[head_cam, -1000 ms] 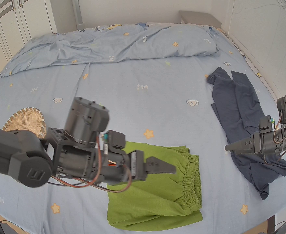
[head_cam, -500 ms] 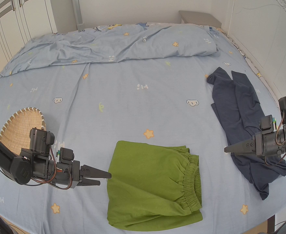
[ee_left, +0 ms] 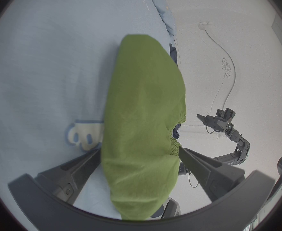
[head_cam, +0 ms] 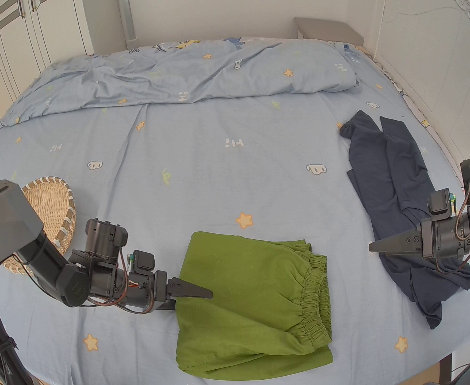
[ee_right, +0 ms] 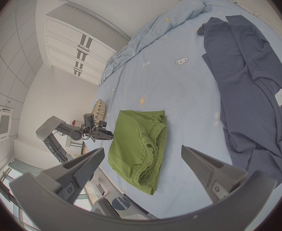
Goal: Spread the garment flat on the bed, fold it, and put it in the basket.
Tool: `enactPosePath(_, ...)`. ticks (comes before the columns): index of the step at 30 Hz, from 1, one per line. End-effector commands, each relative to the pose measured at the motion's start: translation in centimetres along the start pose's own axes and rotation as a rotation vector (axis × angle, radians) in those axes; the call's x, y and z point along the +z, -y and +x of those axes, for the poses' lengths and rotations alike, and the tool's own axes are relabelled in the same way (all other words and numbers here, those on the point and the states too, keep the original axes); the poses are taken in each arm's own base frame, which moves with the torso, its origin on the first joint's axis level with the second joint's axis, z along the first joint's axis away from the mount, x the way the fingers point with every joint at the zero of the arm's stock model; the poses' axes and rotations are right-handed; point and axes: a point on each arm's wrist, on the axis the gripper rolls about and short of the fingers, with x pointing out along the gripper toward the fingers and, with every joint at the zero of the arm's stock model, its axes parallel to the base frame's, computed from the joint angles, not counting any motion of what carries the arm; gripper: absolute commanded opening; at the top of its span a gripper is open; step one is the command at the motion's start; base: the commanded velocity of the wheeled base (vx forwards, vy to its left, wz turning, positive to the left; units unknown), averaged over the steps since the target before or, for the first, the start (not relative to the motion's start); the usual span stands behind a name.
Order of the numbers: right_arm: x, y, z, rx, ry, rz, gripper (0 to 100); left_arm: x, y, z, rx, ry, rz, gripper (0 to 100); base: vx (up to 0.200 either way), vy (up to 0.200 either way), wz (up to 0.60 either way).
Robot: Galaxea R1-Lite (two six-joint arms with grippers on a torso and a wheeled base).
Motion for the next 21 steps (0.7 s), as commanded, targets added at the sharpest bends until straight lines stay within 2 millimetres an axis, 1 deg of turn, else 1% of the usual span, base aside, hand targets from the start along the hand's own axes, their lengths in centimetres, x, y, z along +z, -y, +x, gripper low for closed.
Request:
enactPosePath(1, 0.0, 0.0, 0.1, 0.001, -0.002, 0.0, 100, -0.6, 0.2, 2.6, 0.002, -0.058, 0.003, 100, 0.0, 0.0, 0.0)
enactPosePath(2, 0.0, 0.0, 0.1, 0.001, -0.002, 0.0, 100, -0.6, 0.2, 2.6, 0.002, -0.058, 0.003, 100, 0.0, 0.0, 0.0)
enactPosePath(3, -0.1, 0.1, 0.2, 0.0, -0.007, 0.004, 100, -0.9, 0.7, 2.9, -0.007, -0.073, -0.006, 100, 0.0, 0.0, 0.0)
enactPosePath(5, -0.1, 0.1, 0.2, -0.001, -0.006, 0.004, 100, -1.1, 1.2, 3.3, -0.016, -0.084, -0.029, 100, 0.0, 0.0, 0.0)
enactPosePath(12, -0.1, 0.2, 0.2, -0.001, -0.007, 0.005, 100, -1.4, 1.8, 3.8, -0.042, -0.081, -0.057, 100, 0.0, 0.0, 0.0)
enactPosePath(13, -0.1, 0.2, 0.2, -0.001, -0.007, 0.005, 100, -1.4, 1.9, 3.9, -0.045, -0.078, -0.058, 0, 0.0, 0.0, 0.0)
enactPosePath(17, -0.1, 0.2, 0.3, -0.002, -0.009, 0.006, 100, -1.3, 2.3, 3.7, -0.038, -0.061, -0.086, 0, 0.0, 0.0, 0.0)
enactPosePath(20, 0.0, 0.2, 0.3, -0.002, -0.009, 0.006, 100, -0.9, 3.2, 2.6, -0.036, -0.027, -0.077, 0, 0.0, 0.0, 0.0)
enactPosePath(21, 0.0, 0.2, 0.3, -0.002, -0.01, 0.006, 100, -0.6, 3.5, 2.0, -0.026, -0.025, -0.096, 0, 0.0, 0.0, 0.0)
